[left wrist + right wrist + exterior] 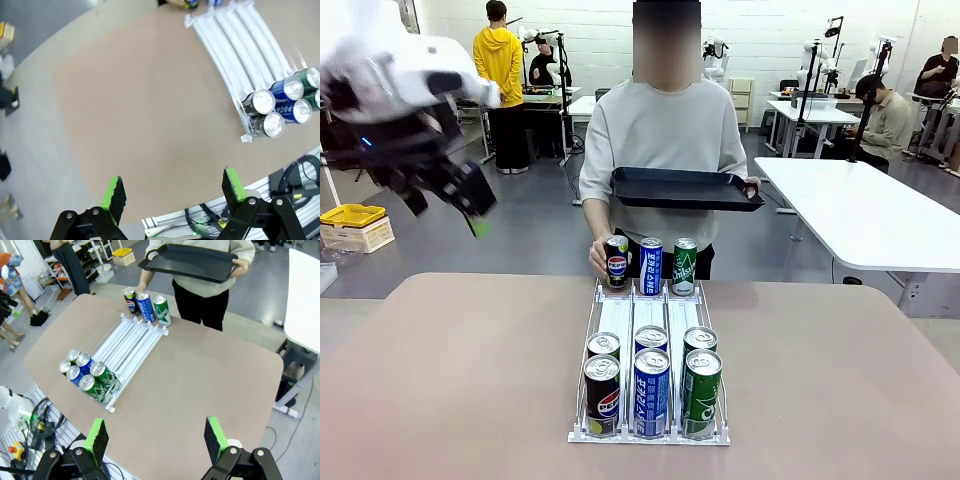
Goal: Retrieve and hand over the desired beverage to the person.
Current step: Pick up a can of the same type that the person held from the Automatic Can Dispenser.
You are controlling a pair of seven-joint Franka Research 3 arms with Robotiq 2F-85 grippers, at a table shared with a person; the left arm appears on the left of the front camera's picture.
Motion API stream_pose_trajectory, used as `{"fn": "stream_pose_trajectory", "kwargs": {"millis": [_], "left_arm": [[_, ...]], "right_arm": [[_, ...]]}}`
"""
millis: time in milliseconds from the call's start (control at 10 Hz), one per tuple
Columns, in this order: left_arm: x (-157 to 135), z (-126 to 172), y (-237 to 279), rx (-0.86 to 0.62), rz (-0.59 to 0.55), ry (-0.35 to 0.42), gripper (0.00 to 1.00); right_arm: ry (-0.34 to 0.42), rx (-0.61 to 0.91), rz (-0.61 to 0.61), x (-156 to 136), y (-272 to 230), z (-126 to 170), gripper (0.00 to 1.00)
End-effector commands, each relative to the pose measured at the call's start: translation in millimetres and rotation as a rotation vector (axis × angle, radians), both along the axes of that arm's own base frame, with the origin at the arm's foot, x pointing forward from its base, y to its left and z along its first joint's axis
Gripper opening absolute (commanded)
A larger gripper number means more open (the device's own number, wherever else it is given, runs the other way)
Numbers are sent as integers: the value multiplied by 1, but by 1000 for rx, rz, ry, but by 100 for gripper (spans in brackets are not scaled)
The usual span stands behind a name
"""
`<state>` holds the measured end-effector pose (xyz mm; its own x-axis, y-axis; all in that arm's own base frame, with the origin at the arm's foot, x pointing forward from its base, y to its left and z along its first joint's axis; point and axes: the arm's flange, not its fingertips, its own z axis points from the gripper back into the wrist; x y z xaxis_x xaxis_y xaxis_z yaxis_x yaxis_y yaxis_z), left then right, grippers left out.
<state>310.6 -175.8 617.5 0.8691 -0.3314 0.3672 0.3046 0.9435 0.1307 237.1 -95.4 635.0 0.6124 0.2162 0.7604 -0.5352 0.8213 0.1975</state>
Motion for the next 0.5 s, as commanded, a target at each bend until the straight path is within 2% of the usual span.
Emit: {"fn": "stream_pose_trajectory", "kwargs": {"millis": [0,200,400], "left_arm": [[-12,-34,-30,106,136,-18,100],[-22,-69,-59,112,181,-7,100],[-23,-79,-74,38,178,33,100]], "right_arm": [[-2,12,15,1,0,-1,100],[-2,12,15,1,0,-1,100],[-2,12,15,1,0,-1,100]]}}
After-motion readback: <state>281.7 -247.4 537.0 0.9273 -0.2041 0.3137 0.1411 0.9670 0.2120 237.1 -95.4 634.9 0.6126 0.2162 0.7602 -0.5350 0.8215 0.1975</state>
